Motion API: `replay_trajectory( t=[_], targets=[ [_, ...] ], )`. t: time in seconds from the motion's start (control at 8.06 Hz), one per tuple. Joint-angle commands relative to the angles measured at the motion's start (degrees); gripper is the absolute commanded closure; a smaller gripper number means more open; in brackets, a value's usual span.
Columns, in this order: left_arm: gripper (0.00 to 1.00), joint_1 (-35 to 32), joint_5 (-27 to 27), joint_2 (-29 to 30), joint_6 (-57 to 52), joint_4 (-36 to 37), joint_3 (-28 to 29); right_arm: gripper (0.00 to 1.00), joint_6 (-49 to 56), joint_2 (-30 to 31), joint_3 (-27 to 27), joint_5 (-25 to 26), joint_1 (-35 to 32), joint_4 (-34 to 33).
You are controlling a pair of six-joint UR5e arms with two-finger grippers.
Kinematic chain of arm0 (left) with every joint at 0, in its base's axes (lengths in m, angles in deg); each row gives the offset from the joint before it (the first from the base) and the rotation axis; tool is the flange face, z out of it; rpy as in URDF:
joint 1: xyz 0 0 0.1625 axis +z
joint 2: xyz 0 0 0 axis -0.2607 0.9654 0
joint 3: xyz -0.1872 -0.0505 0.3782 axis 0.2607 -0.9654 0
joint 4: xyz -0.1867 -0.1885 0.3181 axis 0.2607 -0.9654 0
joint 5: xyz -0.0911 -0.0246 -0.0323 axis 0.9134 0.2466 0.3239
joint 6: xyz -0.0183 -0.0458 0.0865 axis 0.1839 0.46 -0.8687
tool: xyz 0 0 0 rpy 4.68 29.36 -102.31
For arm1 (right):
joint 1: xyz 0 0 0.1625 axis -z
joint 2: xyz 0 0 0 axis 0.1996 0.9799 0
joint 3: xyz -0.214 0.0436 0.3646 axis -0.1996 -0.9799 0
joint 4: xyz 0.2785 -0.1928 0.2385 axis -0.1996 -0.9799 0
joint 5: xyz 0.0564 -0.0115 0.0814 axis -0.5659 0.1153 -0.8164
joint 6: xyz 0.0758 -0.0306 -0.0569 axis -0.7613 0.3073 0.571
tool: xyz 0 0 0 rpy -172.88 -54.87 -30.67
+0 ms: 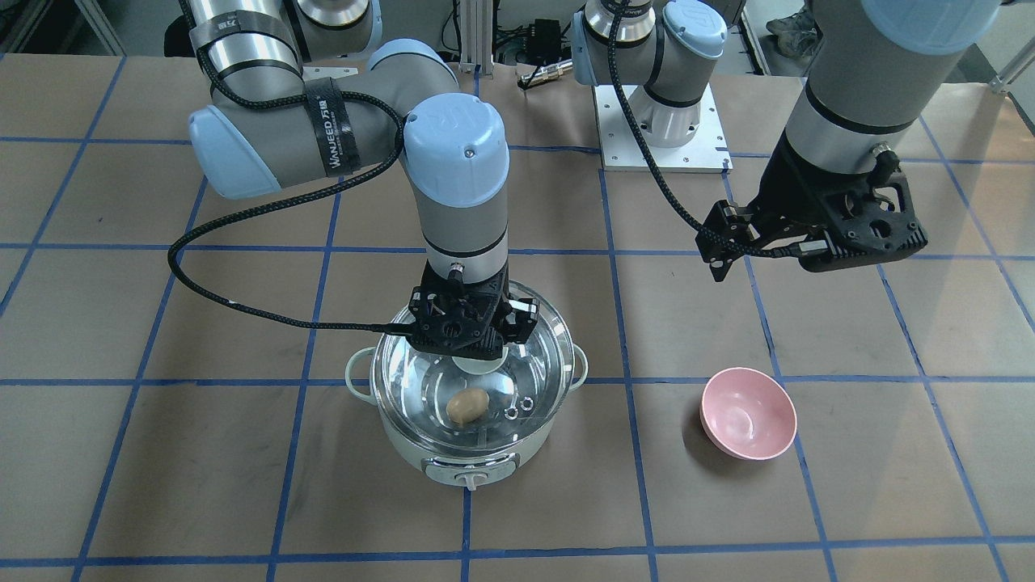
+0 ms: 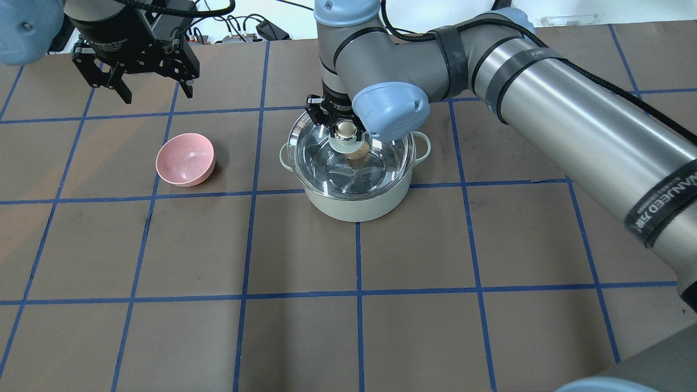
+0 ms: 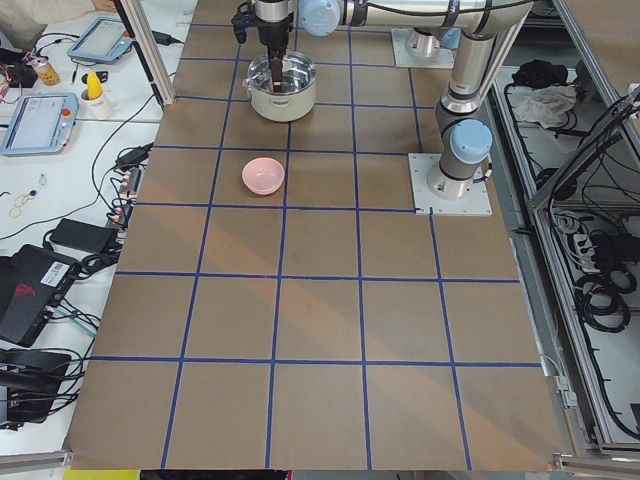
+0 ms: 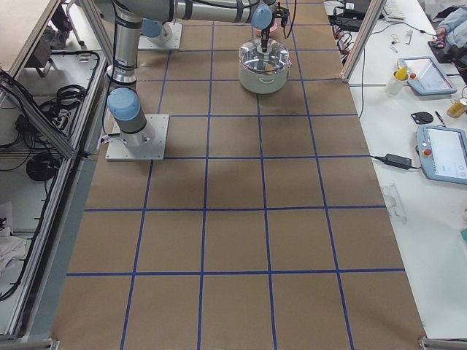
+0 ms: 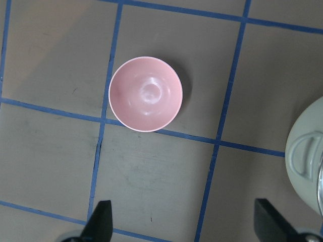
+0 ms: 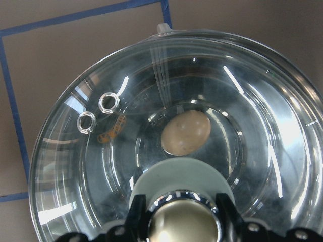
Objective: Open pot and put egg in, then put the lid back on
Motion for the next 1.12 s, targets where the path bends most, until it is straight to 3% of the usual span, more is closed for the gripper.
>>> replay_trajectory(
  t=[0.0,0.99],
  targets=[
    [0.0,-0.3,4.3,-1.3,-1.6,-0.6,-0.8,0.93,1.5,-0.3,-0.1,0.0,0.1,-0.4],
    [0.0,-0.1,3.6,-1.5,-1.6,0.0,-2.0,0.89,2.8,-0.3,0.4,0.6,0.3,-0.3]
  ],
)
